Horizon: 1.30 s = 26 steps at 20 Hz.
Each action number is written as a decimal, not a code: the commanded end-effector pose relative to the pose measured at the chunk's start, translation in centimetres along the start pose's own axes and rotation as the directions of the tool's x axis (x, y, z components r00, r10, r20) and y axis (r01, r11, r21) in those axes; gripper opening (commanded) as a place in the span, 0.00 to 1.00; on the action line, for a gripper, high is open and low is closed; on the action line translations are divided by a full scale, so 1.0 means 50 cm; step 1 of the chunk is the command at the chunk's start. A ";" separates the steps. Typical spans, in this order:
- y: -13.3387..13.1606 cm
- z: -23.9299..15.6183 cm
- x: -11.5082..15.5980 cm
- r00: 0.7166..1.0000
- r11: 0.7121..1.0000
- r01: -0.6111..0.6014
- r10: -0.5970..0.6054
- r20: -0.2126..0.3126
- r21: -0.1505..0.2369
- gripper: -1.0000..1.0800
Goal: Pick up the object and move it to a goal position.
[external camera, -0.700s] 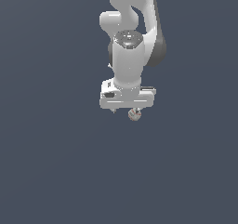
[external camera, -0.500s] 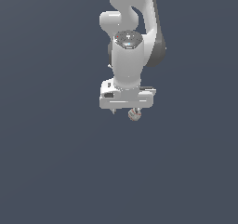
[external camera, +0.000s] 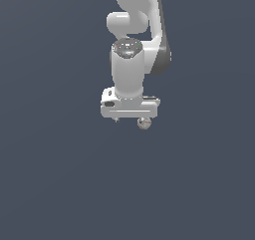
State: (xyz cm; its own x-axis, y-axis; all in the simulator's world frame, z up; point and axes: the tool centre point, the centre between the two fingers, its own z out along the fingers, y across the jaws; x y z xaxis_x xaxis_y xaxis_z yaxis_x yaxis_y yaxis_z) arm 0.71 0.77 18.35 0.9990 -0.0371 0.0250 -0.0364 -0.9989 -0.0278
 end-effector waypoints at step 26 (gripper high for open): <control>-0.149 0.168 -0.184 0.951 0.951 0.309 -0.308 0.032 -0.019 0.96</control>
State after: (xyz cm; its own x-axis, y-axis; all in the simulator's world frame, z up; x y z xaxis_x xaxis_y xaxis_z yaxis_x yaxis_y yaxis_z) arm -7.67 8.57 10.16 0.9647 0.2633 0.0005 0.2633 -0.9647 -0.0007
